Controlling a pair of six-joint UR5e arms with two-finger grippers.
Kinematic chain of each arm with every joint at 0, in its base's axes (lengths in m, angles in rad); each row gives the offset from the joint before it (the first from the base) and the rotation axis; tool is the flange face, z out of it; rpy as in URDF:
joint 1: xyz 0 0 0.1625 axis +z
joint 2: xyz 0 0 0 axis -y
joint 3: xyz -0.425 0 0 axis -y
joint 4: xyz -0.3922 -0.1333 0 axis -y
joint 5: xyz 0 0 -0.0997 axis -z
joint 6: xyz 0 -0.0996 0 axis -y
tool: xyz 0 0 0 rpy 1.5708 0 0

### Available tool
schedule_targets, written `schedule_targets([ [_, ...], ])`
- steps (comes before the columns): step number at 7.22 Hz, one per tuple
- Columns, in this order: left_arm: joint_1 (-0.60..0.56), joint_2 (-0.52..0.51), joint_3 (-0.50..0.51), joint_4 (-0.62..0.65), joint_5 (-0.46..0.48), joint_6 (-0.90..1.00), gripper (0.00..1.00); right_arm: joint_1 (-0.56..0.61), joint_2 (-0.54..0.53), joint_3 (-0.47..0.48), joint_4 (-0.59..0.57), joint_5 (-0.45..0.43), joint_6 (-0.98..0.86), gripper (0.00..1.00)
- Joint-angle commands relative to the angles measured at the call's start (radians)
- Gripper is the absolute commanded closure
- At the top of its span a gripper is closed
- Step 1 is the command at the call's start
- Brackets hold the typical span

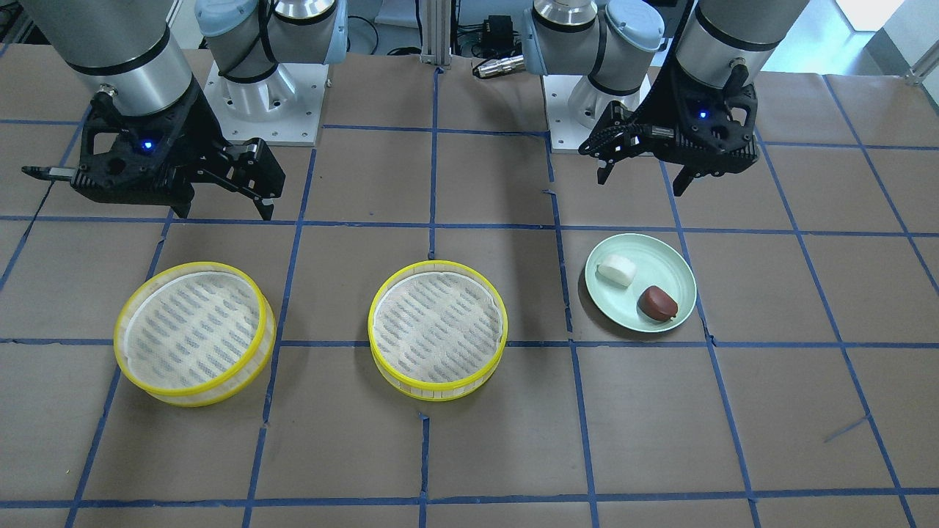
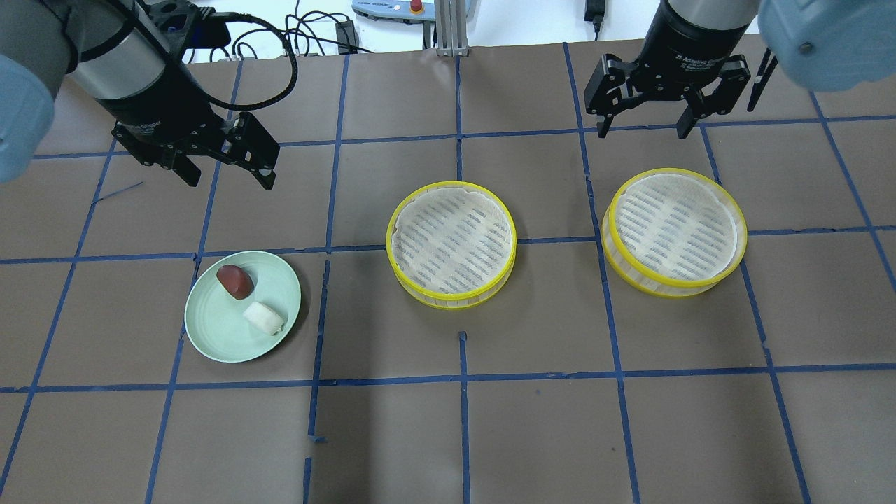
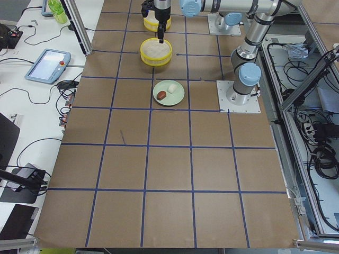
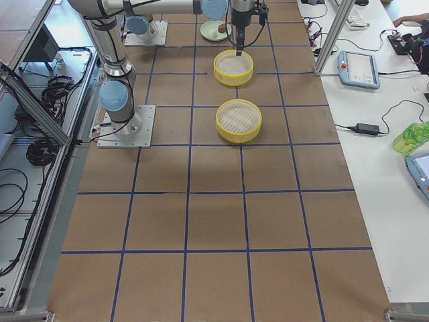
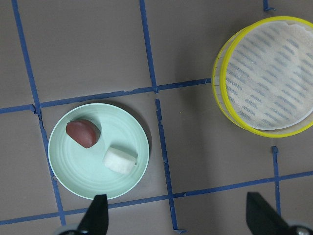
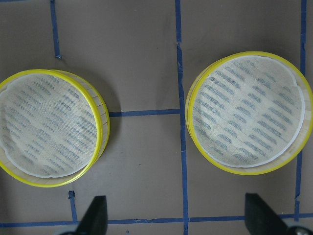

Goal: Stack buns with steamer

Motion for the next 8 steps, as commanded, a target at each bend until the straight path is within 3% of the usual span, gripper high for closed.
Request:
schedule_targets([
  [1,0.0,0.0,0.0,0.002,0.0,0.002,0.0,0.0,0.004,-0.003,0.004,-0.002,0.0,0.0],
  [3,0.0,0.005,0.0,0.0,0.006,0.002,0.0,-0.032,0.014,-0.002,0.001,-0.012,-0.02,0.0],
  [5,0.02,0.038,-0.013,-0.026,0.015,0.028,0.0,-0.218,0.034,0.017,0.016,-0.028,-0.23,0.0],
  [7,0.114,0.025,-0.15,-0.002,0.008,0.147,0.0,-0.363,0.065,0.075,-0.013,-0.028,-0.451,0.01],
  [8,0.122,0.0,-0.245,0.081,0.012,0.148,0.0,-0.462,0.127,0.137,-0.101,-0.025,-0.545,0.01],
])
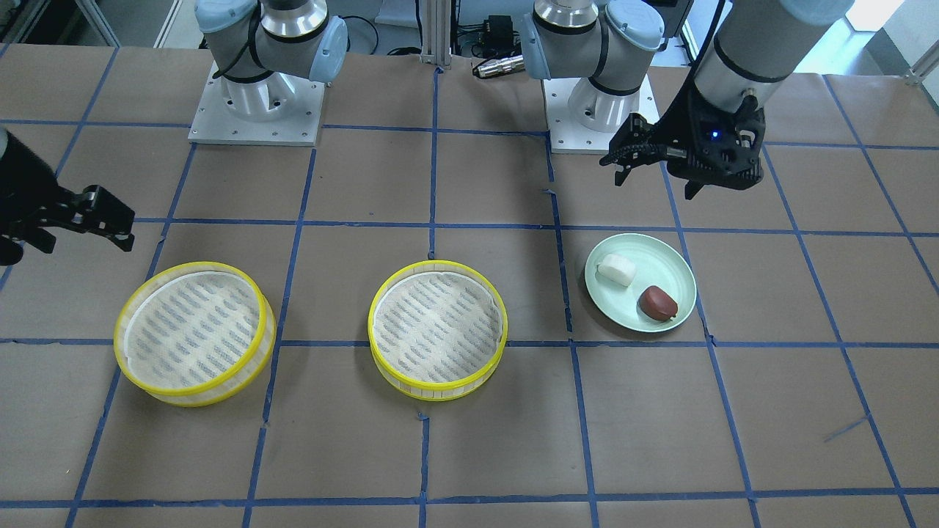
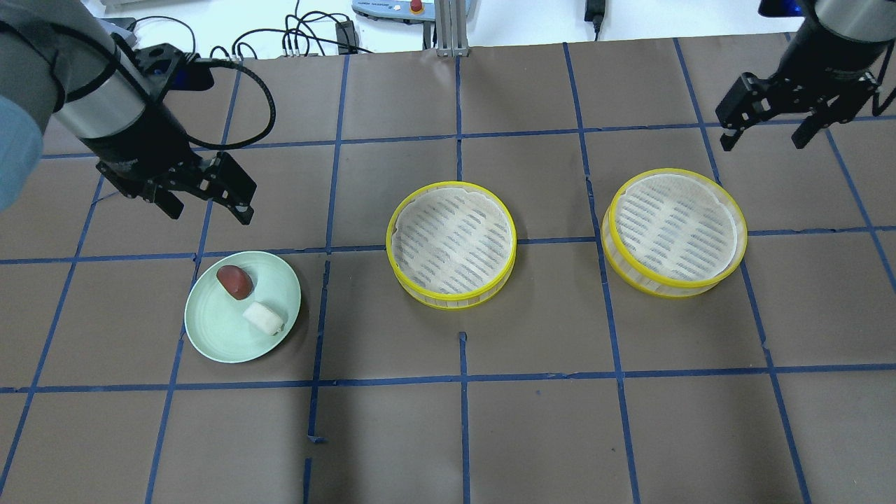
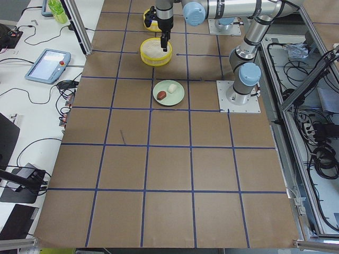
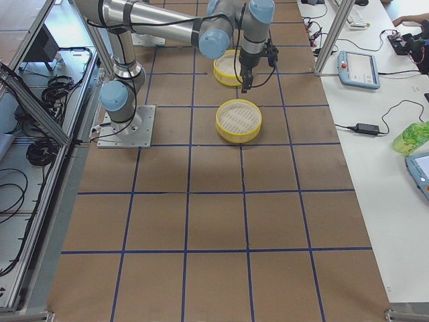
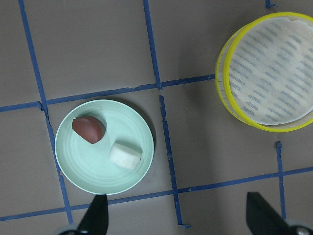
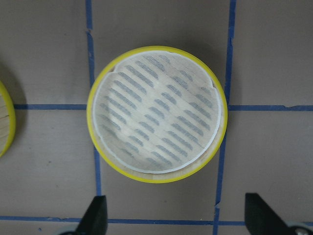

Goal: Stack buns with steamer

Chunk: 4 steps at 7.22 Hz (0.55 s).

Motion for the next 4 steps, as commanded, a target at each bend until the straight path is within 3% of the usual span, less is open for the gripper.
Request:
schedule_targets([
  [1,0.035,-0.07,-0.194,0.199,0.016,0.021,0.0,-0.14,0.117,0.121,-0.223,0.006,-0.172,0.01],
  [3,0.037,-0.207,-0.284,0.402,0.017,0.017,0.0,-0.14,0.238,0.246,-0.48,0.013,-0.172,0.03],
  [4,0.038,-0.261,-0.287,0.418,0.019,0.018,0.04,-0.14,0.243,0.27,-0.49,0.015,-0.171,0.03],
])
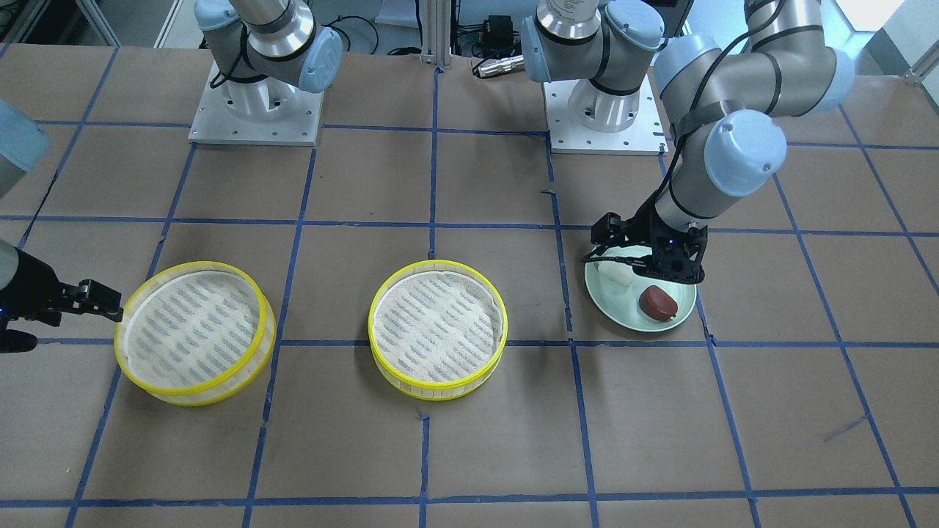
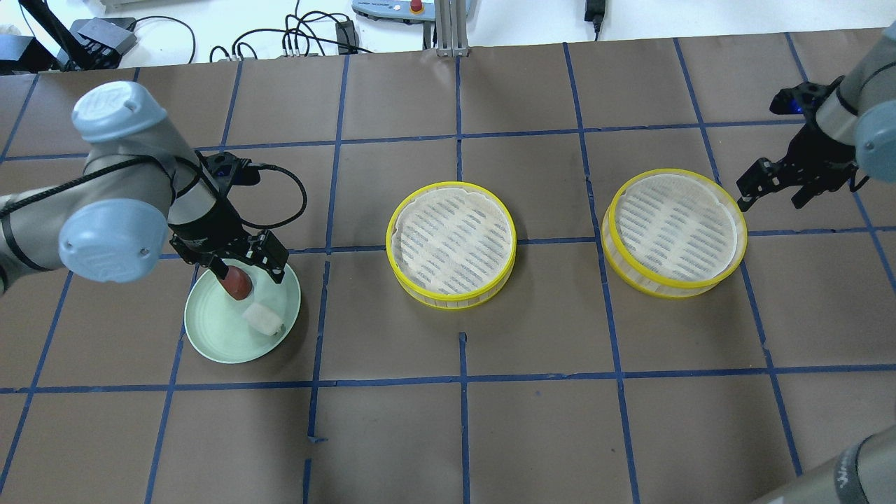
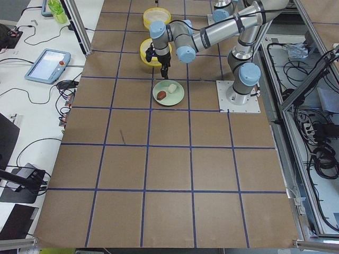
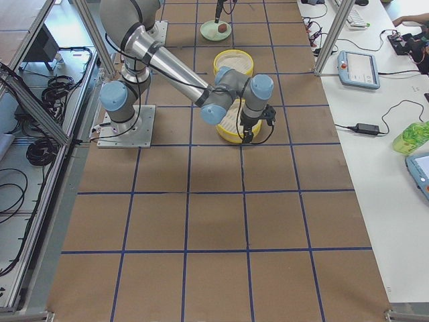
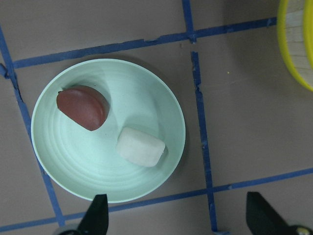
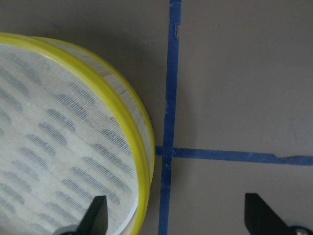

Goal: Stack buns with steamer

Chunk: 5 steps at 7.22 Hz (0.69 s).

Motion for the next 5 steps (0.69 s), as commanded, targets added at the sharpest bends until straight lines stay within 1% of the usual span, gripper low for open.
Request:
schedule_targets([
  [1,0.005,-0.102,-0.024,0.061,0.043,-0.001,0.05,-0.003,0.033,0.058,-0.07,0.004,-0.003,0.08],
  [2,0.005,-0.111,-0.024,0.07,0.095,-0.004,0.07,-0.003,0.031,0.058,-0.07,0.004,-0.004,0.22],
  [3,0.005,-0.111,-0.026,0.071,0.096,-0.009,0.09,-0.003,0.031,0.058,-0.069,0.004,-0.004,0.5],
  [4,0.005,-0.111,-0.031,0.068,0.094,-0.011,0.28,-0.003,0.031,0.058,-0.066,0.004,-0.004,0.76],
  [5,0.005,-0.111,-0.056,0.066,0.089,-0.012,0.55,-0.003,0.03,0.057,-0.066,0.004,-0.004,0.88],
])
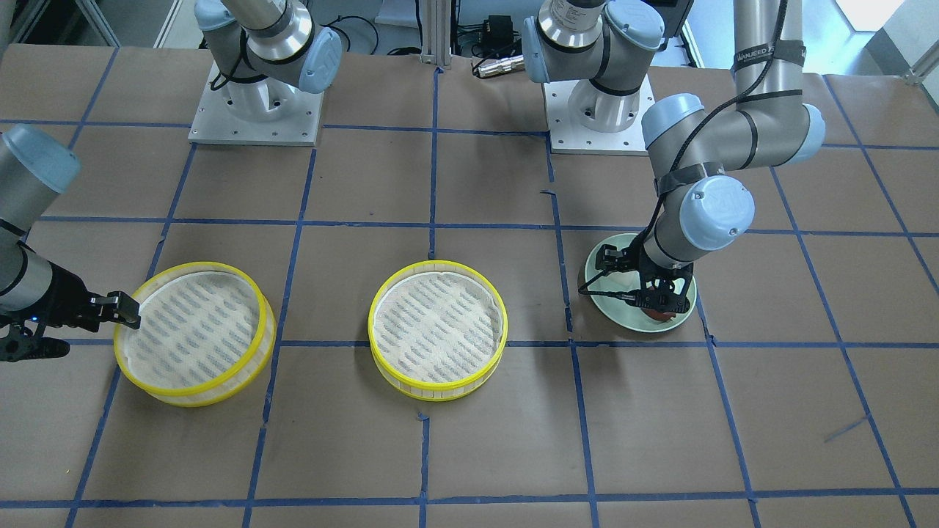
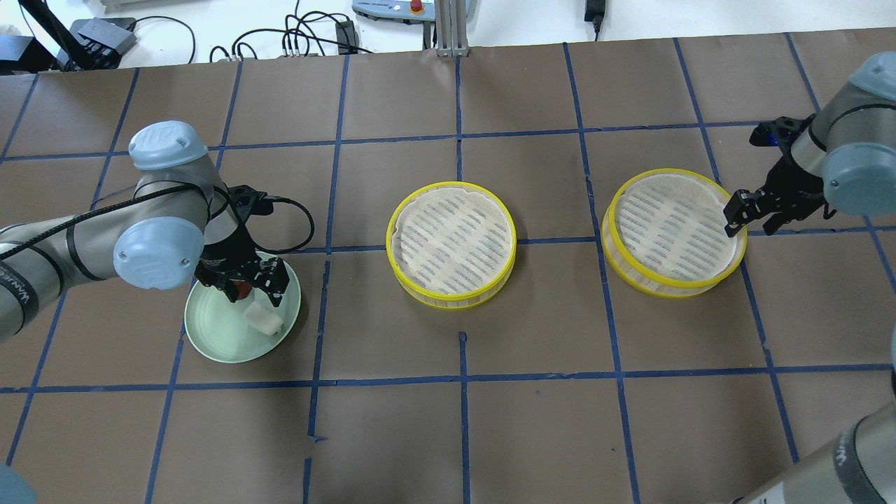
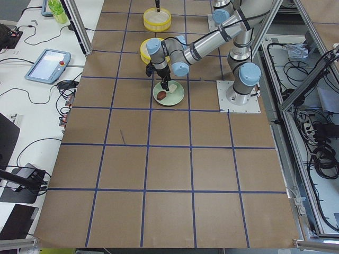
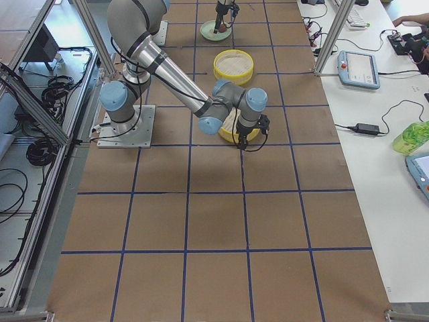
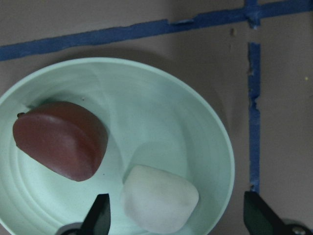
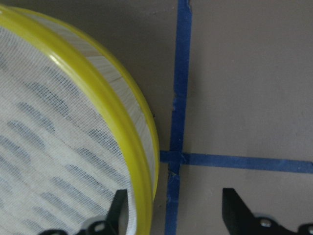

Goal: Stack buns with steamer

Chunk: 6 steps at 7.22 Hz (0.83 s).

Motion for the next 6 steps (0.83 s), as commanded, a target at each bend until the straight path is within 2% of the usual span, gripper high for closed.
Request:
schedule_targets([
  [1,0.0,-0.001,-0.036,-0.002,-0.001,-0.002,0.76,0.0,-0.003,-0.002,0.001,0.0,0.0,0.91],
  [2,0.0,-0.001,-0.025,0.003,-0.003,-0.005,0.89,0.0,-0.003,-0.002,0.001,0.0,0.0,0.92],
  [3,-0.004,0.028,-0.005,0.024,-0.003,-0.056,0.97,0.0,-0.004,-0.004,0.004,0.0,0.0,0.93],
  [4,-0.043,0.063,0.089,0.015,-0.056,-0.134,0.97,0.0,-0.007,-0.01,0.009,0.0,0.001,0.95],
  [5,-0.096,0.089,0.184,-0.106,-0.155,-0.216,0.97,0.002,-0.022,-0.031,0.03,0.0,0.003,0.95],
  [6,-0.182,0.089,0.255,-0.138,-0.232,-0.363,0.97,0.002,-0.07,-0.097,0.147,0.0,0.004,0.95],
])
